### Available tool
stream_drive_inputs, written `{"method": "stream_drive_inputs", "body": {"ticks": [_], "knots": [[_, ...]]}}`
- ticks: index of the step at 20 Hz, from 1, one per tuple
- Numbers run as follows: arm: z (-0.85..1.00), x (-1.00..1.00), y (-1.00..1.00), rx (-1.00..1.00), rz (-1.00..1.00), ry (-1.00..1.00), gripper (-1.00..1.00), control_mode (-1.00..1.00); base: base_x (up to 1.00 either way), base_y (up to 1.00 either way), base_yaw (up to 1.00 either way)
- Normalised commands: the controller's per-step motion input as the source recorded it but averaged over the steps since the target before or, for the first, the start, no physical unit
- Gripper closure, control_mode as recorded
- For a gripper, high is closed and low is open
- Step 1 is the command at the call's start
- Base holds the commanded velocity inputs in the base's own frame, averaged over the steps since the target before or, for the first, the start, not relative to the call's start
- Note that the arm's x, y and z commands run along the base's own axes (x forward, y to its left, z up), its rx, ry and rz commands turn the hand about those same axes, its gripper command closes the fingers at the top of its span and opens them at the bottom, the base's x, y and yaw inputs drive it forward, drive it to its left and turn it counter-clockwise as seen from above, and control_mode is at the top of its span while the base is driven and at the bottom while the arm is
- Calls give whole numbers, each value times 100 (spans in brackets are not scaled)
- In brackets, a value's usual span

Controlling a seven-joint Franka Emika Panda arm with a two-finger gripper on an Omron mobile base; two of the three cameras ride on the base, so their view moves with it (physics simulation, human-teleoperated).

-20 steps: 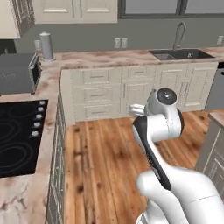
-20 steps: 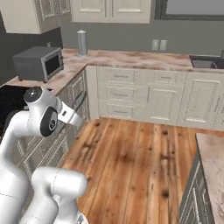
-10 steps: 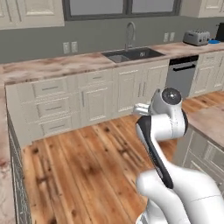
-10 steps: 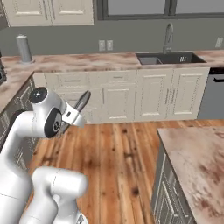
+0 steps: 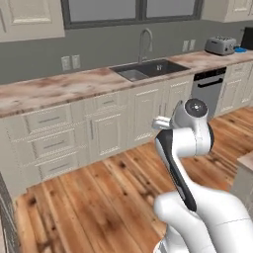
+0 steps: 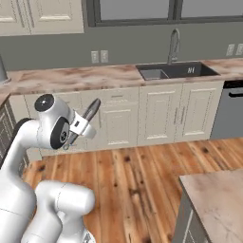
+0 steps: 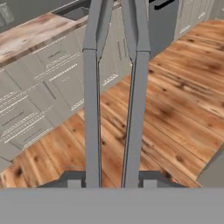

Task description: Pick up the tongs from the counter and place them near the plate next to the oven.

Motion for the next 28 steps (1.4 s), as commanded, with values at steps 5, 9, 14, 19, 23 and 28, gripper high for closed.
{"method": "stream_drive_inputs", "body": {"ticks": [5, 9, 14, 19, 23, 28], "knots": [[0, 0, 0, 0, 0, 0, 100, 100, 100, 0, -16], [0, 0, 0, 0, 0, 0, 100, 100, 100, -5, -21], [0, 0, 0, 0, 0, 0, 100, 100, 100, -18, -28], [0, 0, 0, 0, 0, 0, 100, 100, 100, -38, -31], [0, 0, 0, 0, 0, 0, 100, 100, 100, -53, -32], [0, 0, 0, 0, 0, 0, 100, 100, 100, -68, -24]]}}
